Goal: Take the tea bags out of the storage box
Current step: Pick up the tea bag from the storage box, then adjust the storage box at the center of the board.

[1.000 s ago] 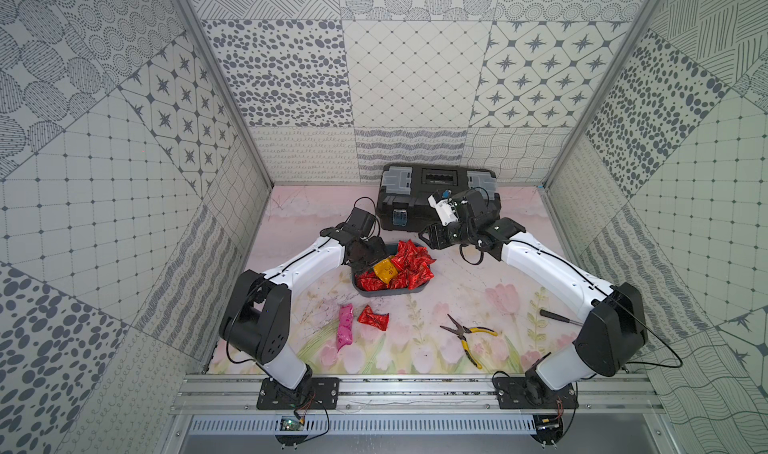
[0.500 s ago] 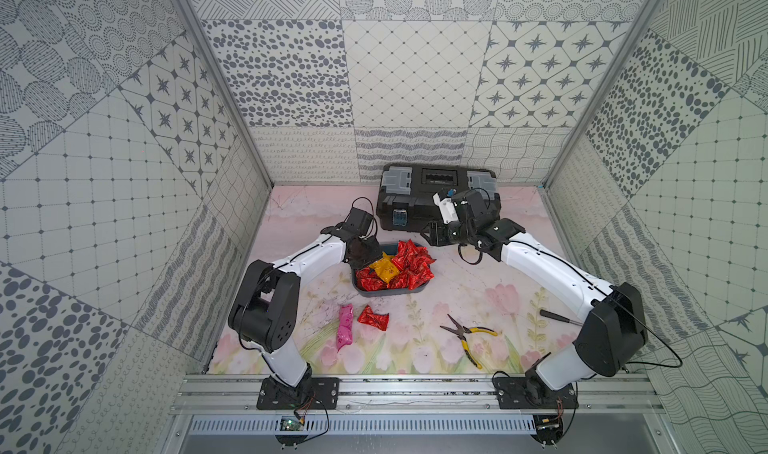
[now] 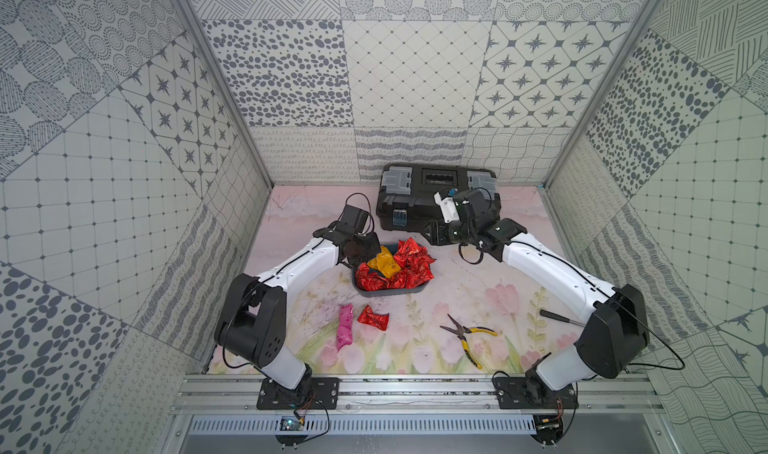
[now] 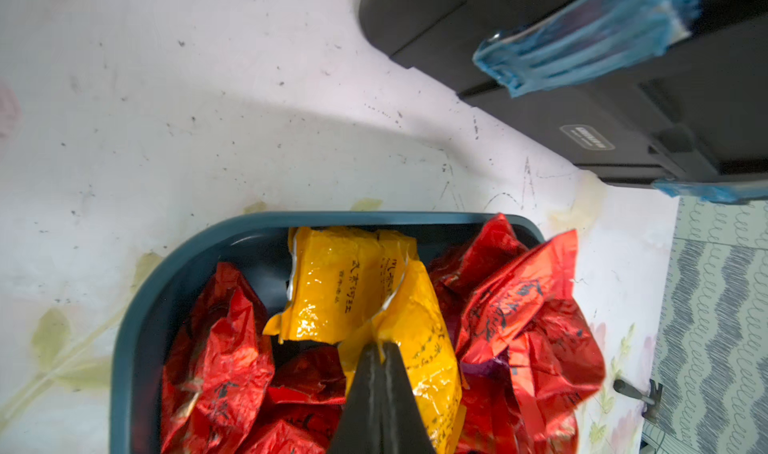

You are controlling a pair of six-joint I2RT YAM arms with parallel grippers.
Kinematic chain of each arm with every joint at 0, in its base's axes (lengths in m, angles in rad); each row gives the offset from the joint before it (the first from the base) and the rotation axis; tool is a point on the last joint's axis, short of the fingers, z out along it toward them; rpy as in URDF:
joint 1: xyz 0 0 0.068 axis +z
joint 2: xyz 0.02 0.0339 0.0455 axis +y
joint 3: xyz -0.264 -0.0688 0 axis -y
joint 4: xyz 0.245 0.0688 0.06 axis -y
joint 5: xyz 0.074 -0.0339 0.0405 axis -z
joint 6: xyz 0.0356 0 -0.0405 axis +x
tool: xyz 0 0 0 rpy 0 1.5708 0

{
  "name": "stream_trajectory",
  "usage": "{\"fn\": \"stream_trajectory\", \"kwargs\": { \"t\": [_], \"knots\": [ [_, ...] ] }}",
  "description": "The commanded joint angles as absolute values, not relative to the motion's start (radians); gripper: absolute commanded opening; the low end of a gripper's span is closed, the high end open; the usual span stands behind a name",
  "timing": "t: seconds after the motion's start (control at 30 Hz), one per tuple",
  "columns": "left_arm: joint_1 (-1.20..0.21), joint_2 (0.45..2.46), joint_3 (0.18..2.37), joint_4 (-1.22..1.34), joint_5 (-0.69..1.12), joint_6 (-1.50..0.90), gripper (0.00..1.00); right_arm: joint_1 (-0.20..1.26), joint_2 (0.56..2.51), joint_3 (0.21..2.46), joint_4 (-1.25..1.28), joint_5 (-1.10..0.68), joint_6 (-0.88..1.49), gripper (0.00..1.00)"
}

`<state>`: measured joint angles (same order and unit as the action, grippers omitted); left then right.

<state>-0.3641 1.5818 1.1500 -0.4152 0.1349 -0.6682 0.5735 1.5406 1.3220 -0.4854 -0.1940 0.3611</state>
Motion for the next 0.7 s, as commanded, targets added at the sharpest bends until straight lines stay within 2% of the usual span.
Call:
{"fn": "stream_trajectory", "kwargs": {
  "t": [0.0, 0.13, 0.27, 0.33, 0.47, 0.67],
  "knots": [
    [-0.355, 1.483, 1.15, -0.495, 0.128, -0.534, 0.0, 0.574, 1.528, 1.361, -0.463, -0.297, 0.274, 0.52],
    [-0.336, 1.378, 1.147, -0.613, 0.121, -0.515, 0.0, 0.622, 1.551, 1.384, -0.492, -0.426, 0.045, 0.52],
    [-0.31, 1.271, 1.107, -0.682, 0.069, -0.595, 0.0, 0.757, 1.588, 1.371, -0.599, -0.428, -0.358, 0.53],
    [-0.299, 1.217, 1.075, -0.694, 0.029, -0.653, 0.0, 0.815, 1.612, 1.356, -0.627, -0.41, -0.473, 0.52],
    [-0.292, 1.139, 1.024, -0.714, -0.031, -0.734, 0.0, 0.872, 1.685, 1.372, -0.63, -0.379, -0.538, 0.49],
    [-0.283, 1.021, 0.963, -0.868, -0.218, -0.932, 0.0, 0.898, 1.793, 1.397, -0.578, -0.344, -0.562, 0.43]
  ]
}}
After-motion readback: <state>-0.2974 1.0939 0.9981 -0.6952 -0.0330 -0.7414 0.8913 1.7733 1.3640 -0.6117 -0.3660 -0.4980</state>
